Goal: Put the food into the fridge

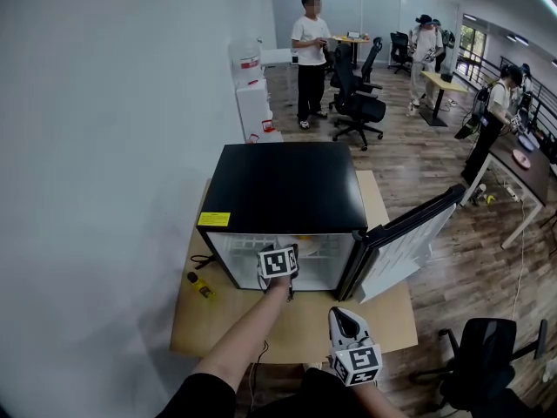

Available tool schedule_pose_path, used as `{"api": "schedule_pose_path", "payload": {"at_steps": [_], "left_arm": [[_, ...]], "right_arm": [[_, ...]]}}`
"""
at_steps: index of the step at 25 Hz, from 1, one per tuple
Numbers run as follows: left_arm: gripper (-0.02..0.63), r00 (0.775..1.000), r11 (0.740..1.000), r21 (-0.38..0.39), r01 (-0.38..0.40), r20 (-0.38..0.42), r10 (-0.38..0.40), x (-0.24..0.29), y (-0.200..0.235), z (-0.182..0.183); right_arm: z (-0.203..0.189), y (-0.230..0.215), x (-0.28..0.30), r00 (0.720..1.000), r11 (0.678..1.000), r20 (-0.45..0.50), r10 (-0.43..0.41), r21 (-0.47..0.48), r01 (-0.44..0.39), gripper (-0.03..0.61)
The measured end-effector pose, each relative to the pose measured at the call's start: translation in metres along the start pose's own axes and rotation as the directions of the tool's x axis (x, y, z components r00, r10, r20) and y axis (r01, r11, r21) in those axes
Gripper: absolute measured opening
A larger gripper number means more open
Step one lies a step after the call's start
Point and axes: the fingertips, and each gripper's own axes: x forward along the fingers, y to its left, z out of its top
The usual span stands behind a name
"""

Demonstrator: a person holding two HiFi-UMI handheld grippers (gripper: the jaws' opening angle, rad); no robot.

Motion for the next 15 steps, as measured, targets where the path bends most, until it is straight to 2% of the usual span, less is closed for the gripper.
{"api": "schedule_pose_path", "payload": {"at_steps": [4,8,15], "left_arm": [[0.281,0.999,0.999,-0.038,0.003,0.033,-0.002,-0.012,0.006,-0.003],[0.281,0.998,0.999,-0.036,-0.003,0.065,0.005,-0.033,0.01,-0.007],[0.281,0.987,0.999,0.029,0.037,0.156,-0.041,-0.097,-0.003,-0.01]], "right_arm": [[0.003,0.003,-0.003,1.0,1.0,0.01,0.001,-0.003,-0.001,0.06],[0.005,0.007,-0.01,1.0,1.0,0.018,0.005,-0.008,-0.004,0.06],[0.005,0.022,-0.029,1.0,1.0,0.026,0.018,-0.009,-0.018,0.06]]}}
